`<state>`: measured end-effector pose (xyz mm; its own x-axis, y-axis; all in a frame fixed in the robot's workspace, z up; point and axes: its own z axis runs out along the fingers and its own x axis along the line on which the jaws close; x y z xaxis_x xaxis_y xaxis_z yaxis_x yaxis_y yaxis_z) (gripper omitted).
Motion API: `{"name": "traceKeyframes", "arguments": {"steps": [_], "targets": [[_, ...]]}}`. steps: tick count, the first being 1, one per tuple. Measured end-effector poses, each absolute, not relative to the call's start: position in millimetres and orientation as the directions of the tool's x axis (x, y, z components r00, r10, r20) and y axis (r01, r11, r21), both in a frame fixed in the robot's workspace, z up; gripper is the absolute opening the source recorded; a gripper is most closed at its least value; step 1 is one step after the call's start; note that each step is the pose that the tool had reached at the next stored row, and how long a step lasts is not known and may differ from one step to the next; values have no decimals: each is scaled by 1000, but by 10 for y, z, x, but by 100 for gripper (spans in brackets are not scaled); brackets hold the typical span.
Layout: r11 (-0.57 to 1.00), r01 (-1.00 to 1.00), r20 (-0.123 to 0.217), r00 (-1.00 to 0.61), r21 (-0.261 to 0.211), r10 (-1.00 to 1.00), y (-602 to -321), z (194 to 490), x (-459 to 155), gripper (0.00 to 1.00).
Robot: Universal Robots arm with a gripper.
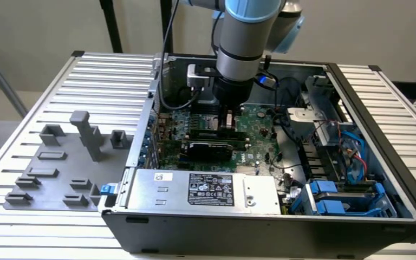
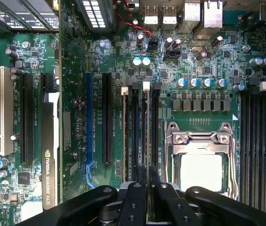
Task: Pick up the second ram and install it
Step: 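Insert the second ram into the second slot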
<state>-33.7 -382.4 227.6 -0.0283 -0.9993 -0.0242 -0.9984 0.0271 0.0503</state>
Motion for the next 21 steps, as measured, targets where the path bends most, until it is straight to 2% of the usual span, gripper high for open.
{"name": "traceKeyframes", "arguments": {"steps": [21], "targets": [[27, -999, -17, -28, 42, -999, -3809, 2242, -356, 13]]}}
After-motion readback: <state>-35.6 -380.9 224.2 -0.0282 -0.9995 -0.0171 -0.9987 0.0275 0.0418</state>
